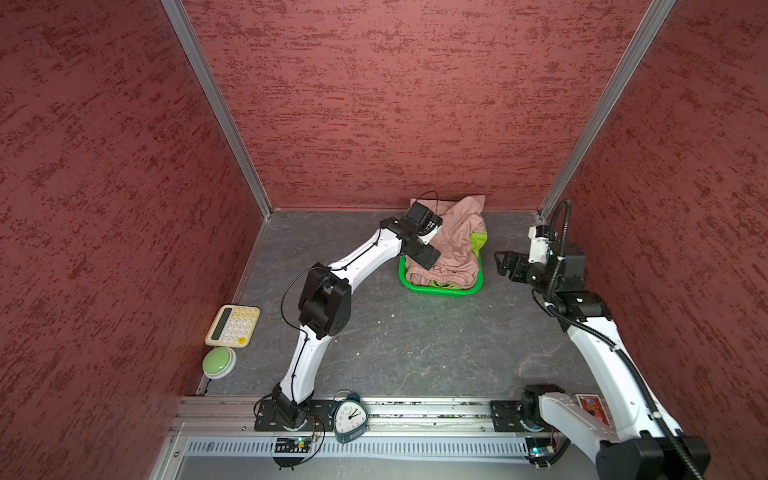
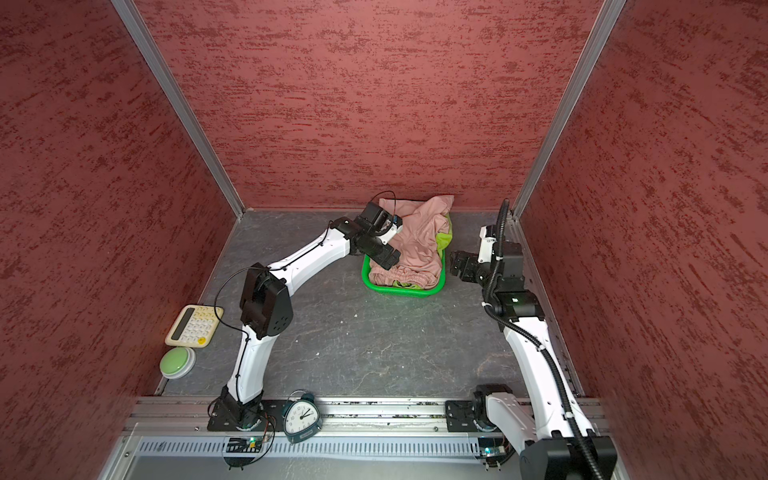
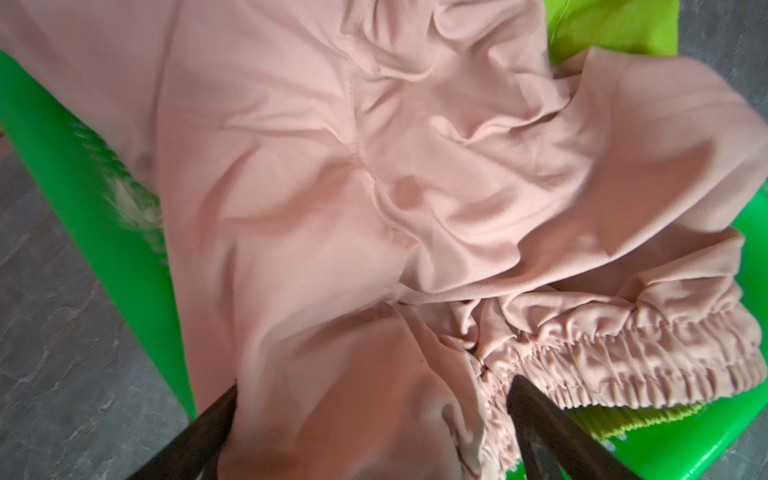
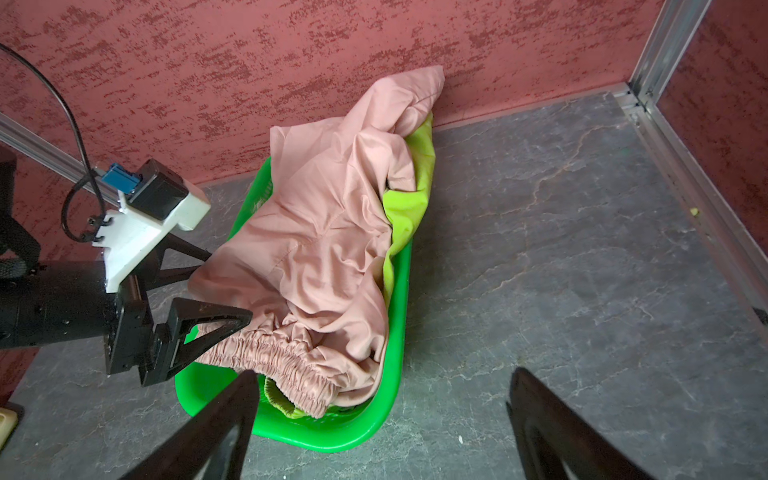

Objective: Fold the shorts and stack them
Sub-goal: 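Reach the left gripper into the basket and grasp the pink shorts waistband, then lift the pink shorts out and lay them on the table beside the basket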

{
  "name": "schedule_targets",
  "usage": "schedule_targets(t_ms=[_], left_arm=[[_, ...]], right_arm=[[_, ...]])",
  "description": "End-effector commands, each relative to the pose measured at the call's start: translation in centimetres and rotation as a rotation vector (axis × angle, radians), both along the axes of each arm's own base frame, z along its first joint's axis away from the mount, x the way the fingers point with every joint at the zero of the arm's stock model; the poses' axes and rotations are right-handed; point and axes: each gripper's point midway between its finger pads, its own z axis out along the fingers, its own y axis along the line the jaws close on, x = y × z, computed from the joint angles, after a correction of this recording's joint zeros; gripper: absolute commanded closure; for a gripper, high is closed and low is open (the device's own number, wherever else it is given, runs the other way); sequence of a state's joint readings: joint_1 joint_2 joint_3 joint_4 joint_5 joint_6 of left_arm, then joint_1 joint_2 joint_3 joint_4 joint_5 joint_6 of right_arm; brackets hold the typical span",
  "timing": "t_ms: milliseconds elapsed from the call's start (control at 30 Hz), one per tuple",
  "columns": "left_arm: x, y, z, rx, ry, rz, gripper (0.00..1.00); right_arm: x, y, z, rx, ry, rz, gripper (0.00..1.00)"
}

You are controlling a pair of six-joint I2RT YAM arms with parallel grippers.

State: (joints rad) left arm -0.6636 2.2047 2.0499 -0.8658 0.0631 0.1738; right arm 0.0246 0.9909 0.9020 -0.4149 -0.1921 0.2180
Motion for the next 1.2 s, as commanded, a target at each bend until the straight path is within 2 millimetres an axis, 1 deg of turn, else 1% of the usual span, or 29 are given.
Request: schedule_targets(t_ms=[0, 67, 100, 133, 167, 200, 300, 433, 500, 567, 633, 733, 867, 933, 1000, 1033, 1100, 1167], left_arm=[[-0.6, -0.6, -0.9, 0.014, 0.036, -0.035, 0.33], [-0.3, -0.5, -1.2, 0.026, 0.038, -0.021, 0.54], [-0.1, -0.5, -1.1, 0.026, 0.033, -0.015, 0.59], [0.2, -0.5, -0.9, 0.024, 0.026, -0.010, 0.71], [0.2, -0.8, -0.6, 0.010, 0.023, -0.020, 0.90], [0.1, -1.1, -0.1, -0.011, 0.024, -0.033, 1.00], [-0.2, -2.4, 2.2, -0.114, 0.045, -0.074, 1.00], [0.2, -3.6, 7.2, -0.228, -0.024, -0.105, 1.00], [0.3, -4.0, 10.4, -0.283, -0.082, -0.121, 1.00], [0.3, -4.1, 14.6, -0.360, -0.152, -0.138, 1.00], [0.2, -3.6, 18.9, -0.430, -0.229, -0.140, 1.00], [-0.3, -1.6, 25.9, -0.522, -0.363, -0.122, 1.00], [-3.0, 1.5, 35.0, -0.624, -0.550, -0.153, 1.00], [-4.2, 3.5, 38.7, -0.634, -0.653, -0.132, 1.00], [-5.5, 5.8, 41.8, -0.618, -0.753, -0.092, 1.00], [-6.1, 7.3, 43.3, -0.607, -0.801, -0.054, 1.00], [-7.5, 10.3, 45.4, -0.562, -0.887, 0.018, 1.00], [-8.8, 13.2, 46.9, -0.507, -0.950, 0.092, 1.00]], right_arm=[[0.2, 0.4, -0.2, 0.019, -0.010, 0.011, 0.05], [0.4, 0.5, -0.4, 0.026, -0.008, 0.012, 0.05], [0.4, 0.6, -0.3, 0.028, -0.008, 0.016, 0.05], [0.5, 0.6, -0.4, 0.030, -0.008, 0.016, 0.05], [0.6, 0.6, -0.5, 0.031, -0.006, 0.017, 0.05], [0.7, 0.6, -0.5, 0.029, -0.006, 0.018, 0.05], [0.8, 0.5, -0.8, 0.019, -0.003, 0.014, 0.05], [1.1, 0.3, -1.0, 0.012, -0.004, 0.009, 0.05], [1.2, 0.3, -1.1, 0.008, -0.010, 0.010, 0.05], [1.4, 0.3, -0.9, 0.009, -0.020, 0.010, 0.05], [1.6, 0.3, -0.8, 0.007, -0.029, 0.011, 0.05], [2.0, 0.4, -0.2, 0.003, -0.051, 0.016, 0.05], [2.8, 0.3, 0.8, -0.009, -0.095, 0.014, 0.05], [3.4, 0.3, 1.4, -0.008, -0.118, 0.015, 0.05], [3.9, 0.6, 2.0, -0.001, -0.139, 0.029, 0.05], [4.2, 0.8, 2.6, 0.003, -0.156, 0.039, 0.05], [4.7, 1.5, 3.4, 0.009, -0.178, 0.084, 0.06], [5.1, 2.4, 3.9, 0.009, -0.185, 0.139, 0.07]])
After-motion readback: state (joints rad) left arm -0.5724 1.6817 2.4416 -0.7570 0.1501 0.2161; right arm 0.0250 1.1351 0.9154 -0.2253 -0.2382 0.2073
